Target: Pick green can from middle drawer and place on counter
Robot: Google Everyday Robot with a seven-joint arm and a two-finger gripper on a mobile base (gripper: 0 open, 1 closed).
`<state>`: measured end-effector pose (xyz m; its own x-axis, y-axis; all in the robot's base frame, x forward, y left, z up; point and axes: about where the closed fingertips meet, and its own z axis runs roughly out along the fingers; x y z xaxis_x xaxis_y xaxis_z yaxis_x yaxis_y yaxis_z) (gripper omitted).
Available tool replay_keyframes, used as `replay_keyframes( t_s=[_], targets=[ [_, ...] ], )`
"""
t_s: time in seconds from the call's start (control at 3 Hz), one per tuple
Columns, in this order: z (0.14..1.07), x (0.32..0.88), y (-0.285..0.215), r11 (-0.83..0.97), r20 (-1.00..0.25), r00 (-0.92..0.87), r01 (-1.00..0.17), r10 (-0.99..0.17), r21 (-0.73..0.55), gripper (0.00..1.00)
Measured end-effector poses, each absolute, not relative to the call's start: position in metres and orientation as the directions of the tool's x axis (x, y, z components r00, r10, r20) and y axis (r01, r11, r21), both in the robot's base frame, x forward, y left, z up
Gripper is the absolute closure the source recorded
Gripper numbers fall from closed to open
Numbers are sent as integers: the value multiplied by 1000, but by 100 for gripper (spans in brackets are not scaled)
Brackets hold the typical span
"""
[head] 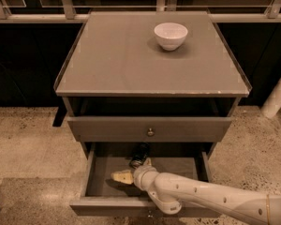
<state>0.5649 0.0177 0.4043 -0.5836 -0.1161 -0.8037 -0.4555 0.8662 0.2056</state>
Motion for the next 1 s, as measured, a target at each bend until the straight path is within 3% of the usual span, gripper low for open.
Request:
replay_keyframes(
  t_s=[1.0],
  targets=[
    [385, 597, 14, 879, -817, -554, -456, -161, 136, 0]
  ],
)
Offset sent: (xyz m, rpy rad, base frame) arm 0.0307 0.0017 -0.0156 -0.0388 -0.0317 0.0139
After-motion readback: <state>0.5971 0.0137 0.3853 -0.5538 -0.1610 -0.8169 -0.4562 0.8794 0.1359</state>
